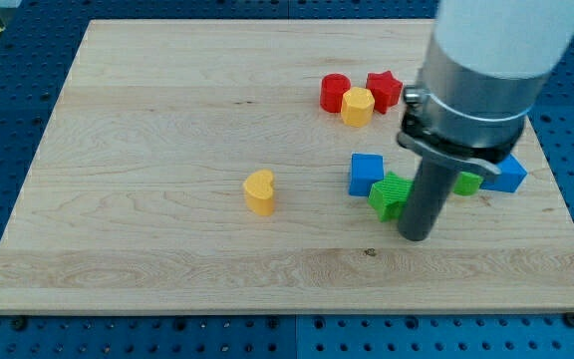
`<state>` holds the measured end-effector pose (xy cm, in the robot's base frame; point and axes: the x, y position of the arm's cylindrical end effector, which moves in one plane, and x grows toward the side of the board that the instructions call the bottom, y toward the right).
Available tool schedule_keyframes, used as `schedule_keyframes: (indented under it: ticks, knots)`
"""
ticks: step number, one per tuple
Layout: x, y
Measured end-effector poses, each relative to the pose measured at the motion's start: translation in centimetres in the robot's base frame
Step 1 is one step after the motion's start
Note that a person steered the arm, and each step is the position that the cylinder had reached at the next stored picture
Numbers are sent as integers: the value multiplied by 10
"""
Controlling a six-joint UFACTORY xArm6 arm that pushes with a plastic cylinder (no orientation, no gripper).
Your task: Separate the group of blocks
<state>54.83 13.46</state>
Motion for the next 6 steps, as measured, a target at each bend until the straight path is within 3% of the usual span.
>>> schedule_keyframes:
  ticks: [1,3,6]
  knots:
    - [-1,-3]
    - [0,-79]
    - [-25,-44]
